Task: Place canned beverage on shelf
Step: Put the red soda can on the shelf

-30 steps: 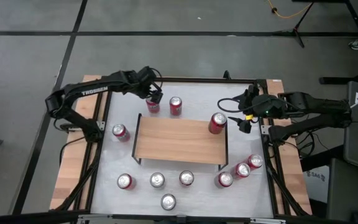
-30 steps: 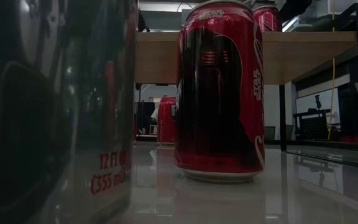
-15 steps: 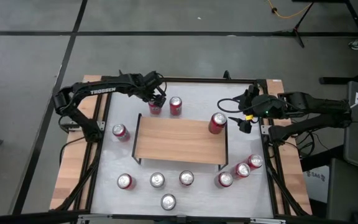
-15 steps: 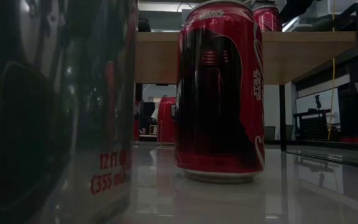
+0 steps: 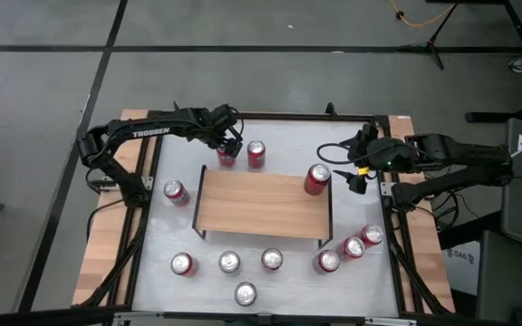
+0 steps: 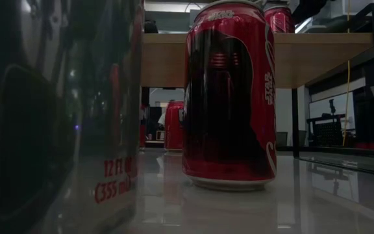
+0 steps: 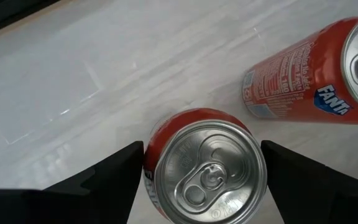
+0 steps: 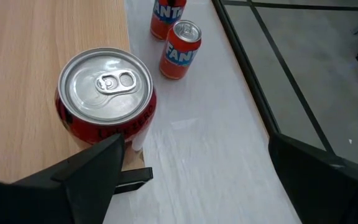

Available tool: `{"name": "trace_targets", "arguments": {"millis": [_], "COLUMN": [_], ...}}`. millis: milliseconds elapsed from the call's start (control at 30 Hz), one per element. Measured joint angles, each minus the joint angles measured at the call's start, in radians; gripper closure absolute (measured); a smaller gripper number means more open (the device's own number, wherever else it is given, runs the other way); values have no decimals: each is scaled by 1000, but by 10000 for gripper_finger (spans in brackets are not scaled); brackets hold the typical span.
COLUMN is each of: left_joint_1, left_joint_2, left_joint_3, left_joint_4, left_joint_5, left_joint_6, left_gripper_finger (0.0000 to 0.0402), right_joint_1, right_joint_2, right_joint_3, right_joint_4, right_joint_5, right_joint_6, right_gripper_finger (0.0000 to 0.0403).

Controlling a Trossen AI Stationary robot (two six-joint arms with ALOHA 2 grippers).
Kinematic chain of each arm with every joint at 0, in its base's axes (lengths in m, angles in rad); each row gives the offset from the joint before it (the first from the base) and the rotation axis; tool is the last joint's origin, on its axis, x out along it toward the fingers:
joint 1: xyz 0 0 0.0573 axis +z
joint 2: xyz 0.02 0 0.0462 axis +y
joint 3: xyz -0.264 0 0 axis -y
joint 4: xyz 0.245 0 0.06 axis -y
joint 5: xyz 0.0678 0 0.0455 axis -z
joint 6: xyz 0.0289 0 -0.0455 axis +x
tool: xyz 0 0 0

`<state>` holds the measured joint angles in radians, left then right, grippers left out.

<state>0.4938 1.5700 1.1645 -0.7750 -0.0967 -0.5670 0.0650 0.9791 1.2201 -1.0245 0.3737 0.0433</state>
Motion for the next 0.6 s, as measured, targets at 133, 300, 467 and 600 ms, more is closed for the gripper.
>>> {"name": "trace_targets", "arguments": {"millis": [133,300,467,600], "left_joint_1": [0,0,-11,-26], "left_joint_2": [0,0,1,1], "left_joint_3": [0,0,0,0], "left_joint_4": [0,-2,-2,-6], "left_joint_5": [0,1,1,-19], "left_joint_6": [0,6,105,108], "left_gripper_finger": [97,97,97,97], "right_joint_1": [0,0,0,0], "right_joint_2": [0,0,0,0], "right_joint_3": [0,0,0,0], "right_joint_4": [0,-5,-5,-5], "right_joint_5": [0,0,0,0], "right_joint_6": [0,0,0,0], "right_gripper_finger": [15,15,15,15]}}
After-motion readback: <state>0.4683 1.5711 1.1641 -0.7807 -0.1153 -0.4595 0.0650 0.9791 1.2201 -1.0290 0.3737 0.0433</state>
